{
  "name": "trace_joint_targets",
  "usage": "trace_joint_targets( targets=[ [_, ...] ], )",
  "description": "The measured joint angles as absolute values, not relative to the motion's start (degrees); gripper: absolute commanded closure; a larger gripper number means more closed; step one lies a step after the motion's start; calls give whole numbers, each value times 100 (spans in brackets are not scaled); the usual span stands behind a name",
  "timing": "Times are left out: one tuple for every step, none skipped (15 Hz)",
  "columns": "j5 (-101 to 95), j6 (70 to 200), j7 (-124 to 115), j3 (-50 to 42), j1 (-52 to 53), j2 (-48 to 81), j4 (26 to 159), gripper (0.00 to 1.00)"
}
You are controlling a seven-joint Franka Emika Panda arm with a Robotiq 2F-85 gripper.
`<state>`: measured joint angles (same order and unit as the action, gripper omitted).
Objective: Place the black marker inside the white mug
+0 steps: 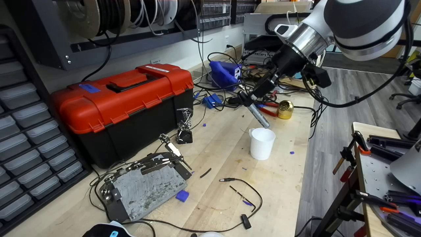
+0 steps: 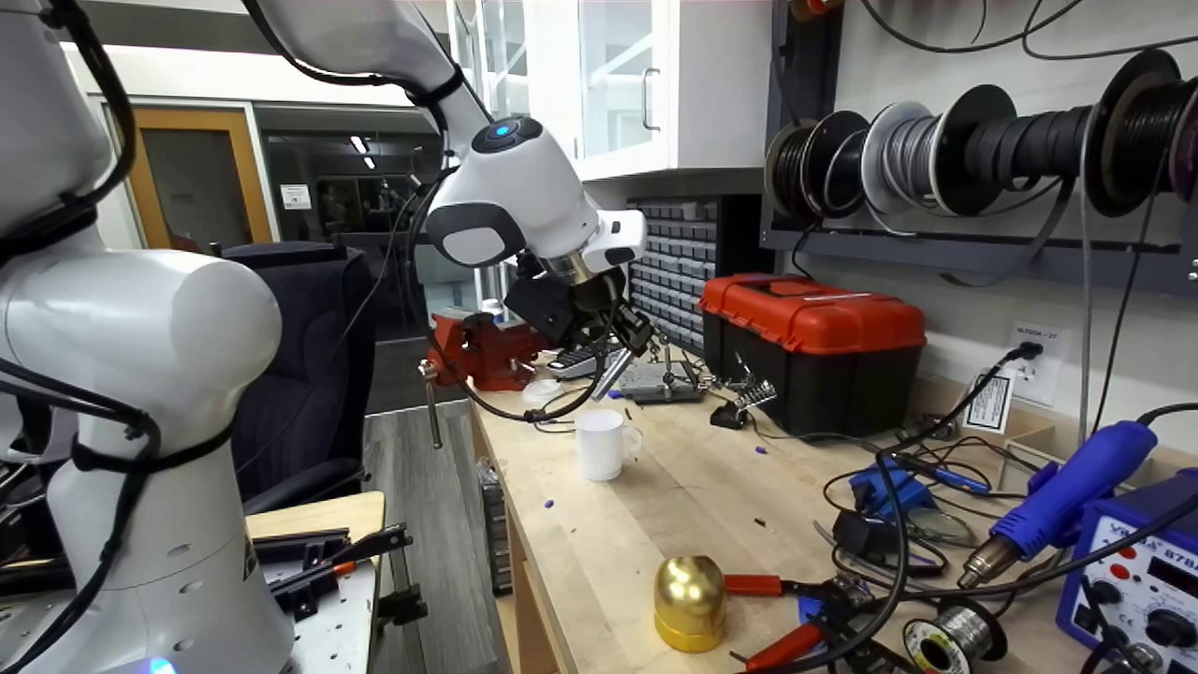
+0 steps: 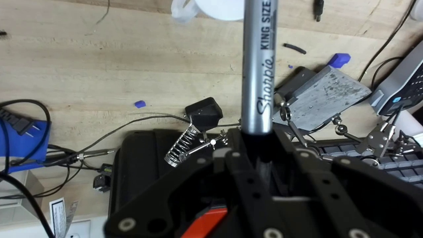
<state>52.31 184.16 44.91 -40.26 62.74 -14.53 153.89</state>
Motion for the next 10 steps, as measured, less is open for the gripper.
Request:
trace_joint_targets(
  targets=[
    [5229,18528,4524,-4105,6399,-1457,15389,94],
    [5223,18635,4546,-4207,6535,-1462,15389,94],
    [5217,18722,4567,-4325,6674,-1471,15389,94],
    [5210,18801,4587,-4451,6810,-1486,15389,94],
    [5195,18870,4595,-4592,6953,-1506,15390,94],
    [5175,18936,4596,-4735,7095,-1535,15395,94],
    [5149,19019,4596,-4883,7242,-1573,15410,94],
    [5111,19113,4596,-5032,7390,-1621,15436,94],
    [5056,19215,4596,-5194,7546,-1677,15467,94],
    [4976,19320,4596,-5369,7705,-1746,15501,94]
  ],
)
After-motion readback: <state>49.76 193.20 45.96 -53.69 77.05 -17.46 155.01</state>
